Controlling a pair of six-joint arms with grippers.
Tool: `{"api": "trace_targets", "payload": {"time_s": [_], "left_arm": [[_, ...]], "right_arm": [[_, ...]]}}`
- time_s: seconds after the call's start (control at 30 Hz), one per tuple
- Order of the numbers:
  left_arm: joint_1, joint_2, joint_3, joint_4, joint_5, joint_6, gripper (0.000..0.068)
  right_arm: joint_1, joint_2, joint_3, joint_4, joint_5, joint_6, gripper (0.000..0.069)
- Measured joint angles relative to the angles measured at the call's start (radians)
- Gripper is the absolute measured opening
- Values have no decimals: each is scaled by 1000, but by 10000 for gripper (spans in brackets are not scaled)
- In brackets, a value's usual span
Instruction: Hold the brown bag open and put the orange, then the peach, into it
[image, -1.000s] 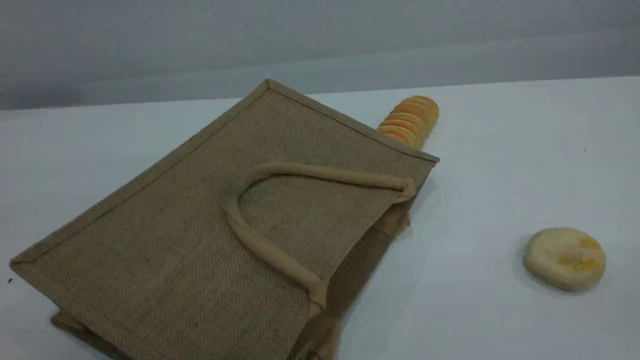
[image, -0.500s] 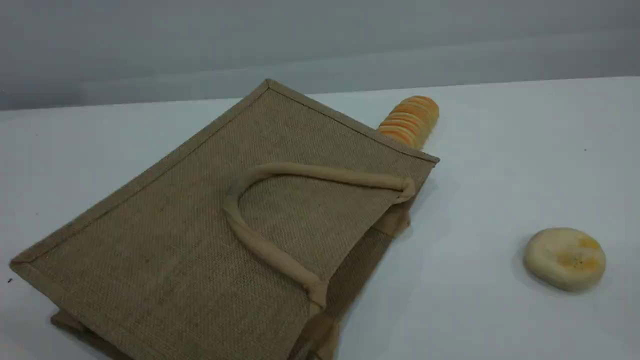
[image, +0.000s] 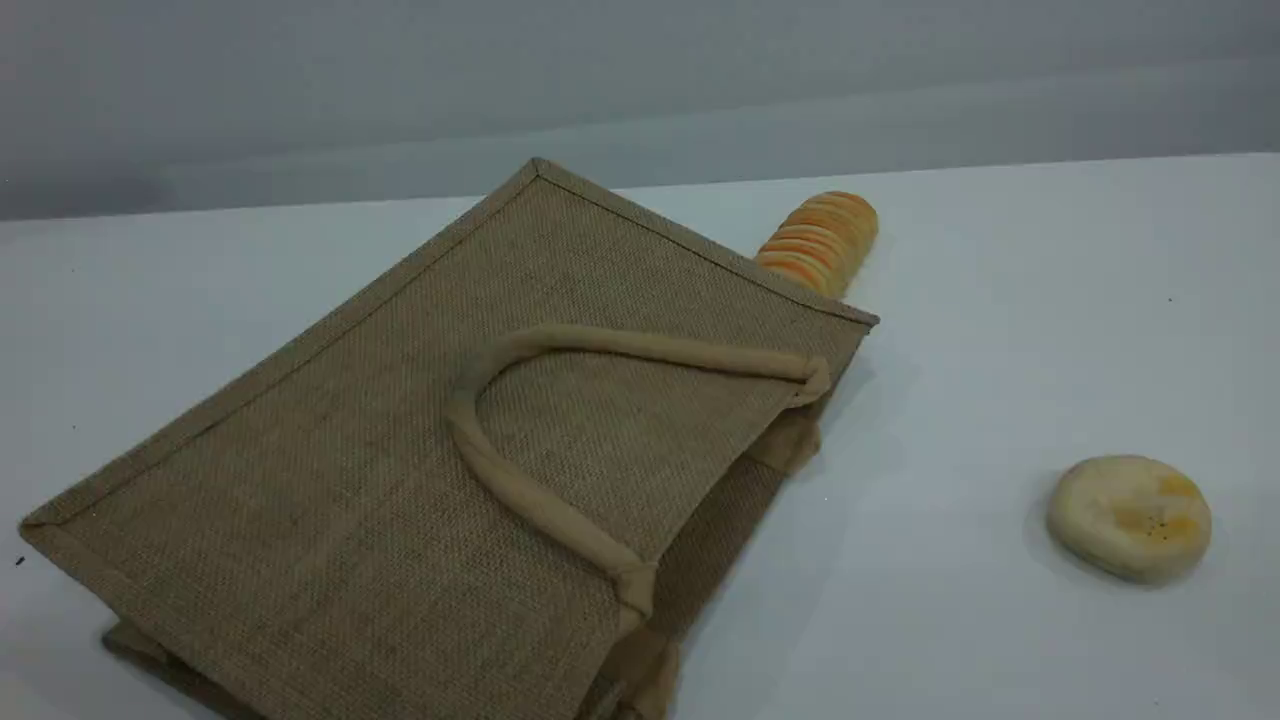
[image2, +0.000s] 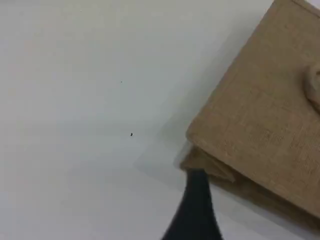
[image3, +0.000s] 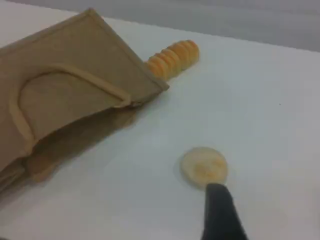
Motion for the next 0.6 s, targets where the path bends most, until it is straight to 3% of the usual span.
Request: {"api": "trace_targets", "payload": {"time_s": [0.33,0.6], "left_arm": [[0,0,-1,0,3,0,538],[0,0,-1,0,3,0,538]], "right_arm": [[-12,0,0,0,0,1,365],[-208,0,0,10,-1,1,365]]}}
